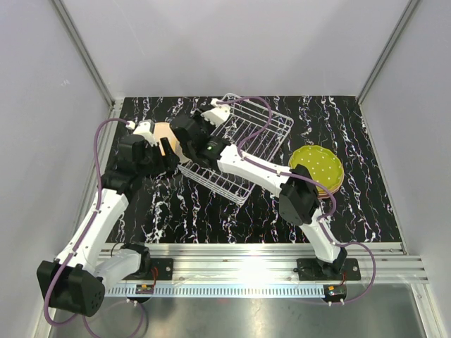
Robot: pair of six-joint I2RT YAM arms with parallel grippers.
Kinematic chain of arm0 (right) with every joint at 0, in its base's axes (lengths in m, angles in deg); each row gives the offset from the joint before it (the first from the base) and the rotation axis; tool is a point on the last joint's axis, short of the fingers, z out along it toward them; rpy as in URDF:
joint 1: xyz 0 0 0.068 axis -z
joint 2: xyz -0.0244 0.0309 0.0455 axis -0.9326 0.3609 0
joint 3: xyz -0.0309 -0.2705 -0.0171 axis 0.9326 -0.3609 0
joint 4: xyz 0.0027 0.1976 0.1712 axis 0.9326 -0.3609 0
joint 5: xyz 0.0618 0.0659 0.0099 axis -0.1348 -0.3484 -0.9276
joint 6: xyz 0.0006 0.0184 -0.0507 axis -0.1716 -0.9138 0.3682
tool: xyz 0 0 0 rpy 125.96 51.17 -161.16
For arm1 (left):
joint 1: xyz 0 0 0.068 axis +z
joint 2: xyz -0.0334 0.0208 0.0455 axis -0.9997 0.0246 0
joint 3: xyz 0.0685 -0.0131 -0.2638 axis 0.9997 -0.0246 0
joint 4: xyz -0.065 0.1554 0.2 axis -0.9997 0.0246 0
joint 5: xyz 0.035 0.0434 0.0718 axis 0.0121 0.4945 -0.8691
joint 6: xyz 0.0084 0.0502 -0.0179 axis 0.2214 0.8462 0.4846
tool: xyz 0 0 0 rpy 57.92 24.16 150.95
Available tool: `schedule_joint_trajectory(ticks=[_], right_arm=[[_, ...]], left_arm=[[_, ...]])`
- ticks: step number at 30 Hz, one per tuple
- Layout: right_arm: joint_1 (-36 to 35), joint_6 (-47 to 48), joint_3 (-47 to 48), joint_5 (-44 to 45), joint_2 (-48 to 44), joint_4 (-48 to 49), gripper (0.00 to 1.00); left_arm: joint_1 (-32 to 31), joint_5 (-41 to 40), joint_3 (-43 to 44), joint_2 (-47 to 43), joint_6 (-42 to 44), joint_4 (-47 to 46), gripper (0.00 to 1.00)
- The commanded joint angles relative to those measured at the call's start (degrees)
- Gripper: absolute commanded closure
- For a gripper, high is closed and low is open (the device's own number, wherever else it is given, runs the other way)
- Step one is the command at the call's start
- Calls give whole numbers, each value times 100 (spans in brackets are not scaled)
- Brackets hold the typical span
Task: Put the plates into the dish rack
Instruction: Insert the plate into the dish rack, then grab a plate with the right arm
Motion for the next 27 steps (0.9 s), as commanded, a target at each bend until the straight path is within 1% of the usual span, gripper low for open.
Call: schedule_joint_trajectory(ticks=[1, 4, 14, 18, 19, 20, 21, 23, 26, 27], right_arm=[[74, 25, 332, 86, -31, 647, 64], [91, 78, 359, 15, -4, 690, 59], [162, 420, 148, -187, -92, 1050, 59], [180, 684, -124, -213, -373, 1279, 53], [188, 754, -351, -222, -452, 1297, 52], [206, 946, -501, -257, -566, 1610, 51], [215, 1018, -659, -257, -802, 1700, 51], [250, 1306, -1265, -414, -1110, 2068, 48], [372, 1694, -2170, -801, -1848, 2290, 45], [416, 1756, -2408, -933, -2294, 2255, 44]], left_arm=[[-23, -22, 6, -104, -23, -133, 30], [-32, -31, 6, -113, -23, -124, 29], [-49, -14, -3, -122, -14, -133, 28], [-49, -5, 6, -122, -5, -124, 27], [-49, -5, 6, -131, -5, -133, 26], [-49, -13, 6, -131, -5, -133, 25], [-49, -5, 6, -148, 4, -133, 25], [-49, -5, 6, -174, 12, -141, 23], [-49, -49, 6, -183, 30, -141, 21], [-49, -75, 15, -183, 47, -124, 21]])
